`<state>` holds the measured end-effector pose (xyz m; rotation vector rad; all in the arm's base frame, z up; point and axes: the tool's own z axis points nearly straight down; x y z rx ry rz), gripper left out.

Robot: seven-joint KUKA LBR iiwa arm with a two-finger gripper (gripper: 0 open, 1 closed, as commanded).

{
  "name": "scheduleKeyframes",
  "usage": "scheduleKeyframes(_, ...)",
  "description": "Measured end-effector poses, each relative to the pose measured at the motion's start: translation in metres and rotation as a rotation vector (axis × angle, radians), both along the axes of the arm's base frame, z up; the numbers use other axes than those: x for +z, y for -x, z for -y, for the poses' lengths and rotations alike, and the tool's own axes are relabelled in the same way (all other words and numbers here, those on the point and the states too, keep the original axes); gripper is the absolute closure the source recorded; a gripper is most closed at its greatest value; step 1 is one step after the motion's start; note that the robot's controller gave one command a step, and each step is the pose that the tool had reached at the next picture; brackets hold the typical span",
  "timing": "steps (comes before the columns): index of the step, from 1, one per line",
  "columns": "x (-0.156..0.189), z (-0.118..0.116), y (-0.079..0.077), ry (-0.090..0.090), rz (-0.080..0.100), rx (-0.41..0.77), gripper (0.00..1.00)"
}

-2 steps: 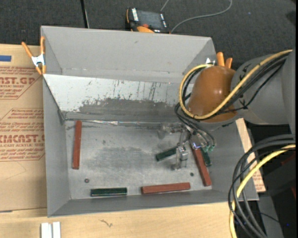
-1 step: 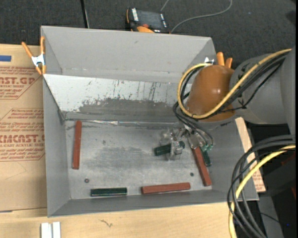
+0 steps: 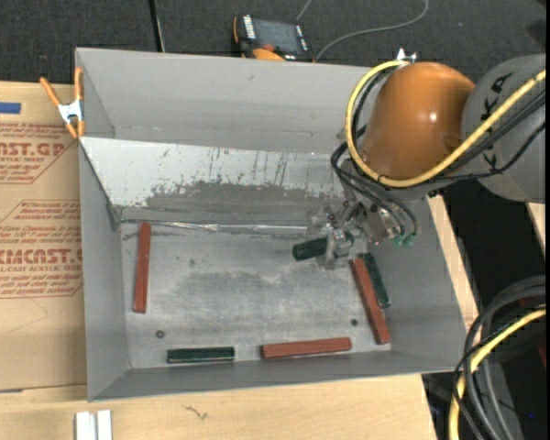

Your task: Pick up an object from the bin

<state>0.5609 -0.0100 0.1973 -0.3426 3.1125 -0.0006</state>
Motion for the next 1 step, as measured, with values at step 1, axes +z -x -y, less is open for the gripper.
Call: scheduleKeyframes(1, 0.093, 0.0179, 0.0162, 0.004, -0.003, 0.415, 1.0)
